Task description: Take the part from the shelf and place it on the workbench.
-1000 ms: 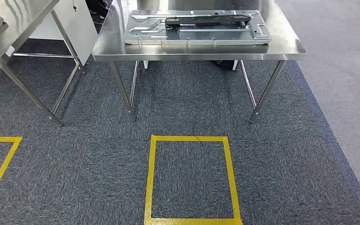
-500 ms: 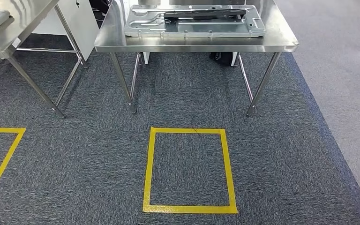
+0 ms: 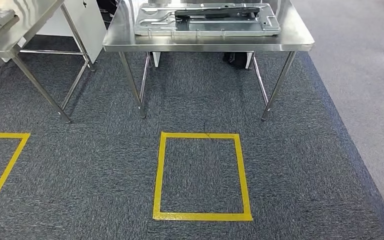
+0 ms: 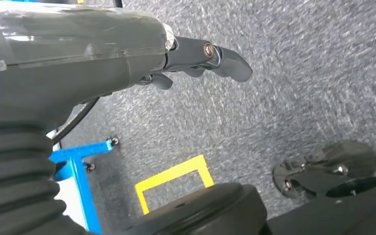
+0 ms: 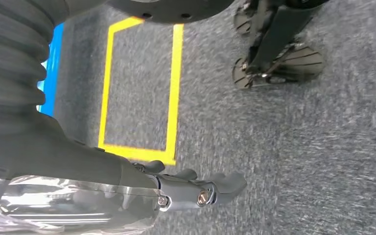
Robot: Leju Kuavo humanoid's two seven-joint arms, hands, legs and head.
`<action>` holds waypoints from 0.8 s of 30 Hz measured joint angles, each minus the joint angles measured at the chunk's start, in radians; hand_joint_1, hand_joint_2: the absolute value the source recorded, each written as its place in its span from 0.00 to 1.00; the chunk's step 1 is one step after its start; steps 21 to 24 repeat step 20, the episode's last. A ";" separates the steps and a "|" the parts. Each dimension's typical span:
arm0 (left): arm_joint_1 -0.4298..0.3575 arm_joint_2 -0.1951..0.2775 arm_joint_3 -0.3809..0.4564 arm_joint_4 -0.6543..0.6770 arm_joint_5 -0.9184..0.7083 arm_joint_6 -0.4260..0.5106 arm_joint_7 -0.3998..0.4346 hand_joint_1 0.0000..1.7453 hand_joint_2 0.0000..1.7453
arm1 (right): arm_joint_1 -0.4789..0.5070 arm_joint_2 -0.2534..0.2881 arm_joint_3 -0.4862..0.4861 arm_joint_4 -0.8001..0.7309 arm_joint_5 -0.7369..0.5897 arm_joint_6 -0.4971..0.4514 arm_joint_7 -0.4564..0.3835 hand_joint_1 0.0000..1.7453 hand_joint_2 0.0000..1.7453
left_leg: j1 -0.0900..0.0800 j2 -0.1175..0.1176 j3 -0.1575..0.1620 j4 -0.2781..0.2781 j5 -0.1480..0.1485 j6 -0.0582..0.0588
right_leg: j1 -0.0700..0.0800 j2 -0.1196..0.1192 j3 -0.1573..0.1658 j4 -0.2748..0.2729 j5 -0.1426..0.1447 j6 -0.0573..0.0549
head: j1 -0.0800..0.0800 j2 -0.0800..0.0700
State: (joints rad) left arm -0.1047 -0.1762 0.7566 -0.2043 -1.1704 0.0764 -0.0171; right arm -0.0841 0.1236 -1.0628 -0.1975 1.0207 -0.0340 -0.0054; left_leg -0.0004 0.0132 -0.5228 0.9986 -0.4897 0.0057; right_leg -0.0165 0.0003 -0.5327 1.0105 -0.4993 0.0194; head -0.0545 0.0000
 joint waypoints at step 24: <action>0.073 0.037 -0.235 -0.011 0.428 -0.032 0.003 0.00 1.00 | 0.039 -0.036 0.359 -0.102 -0.359 0.009 0.004 0.00 1.00 | 0.008 -0.002 0.040 -0.028 -0.014 0.025 | 0.003 -0.006 -0.062 0.064 -0.013 0.010 | 0.000 0.000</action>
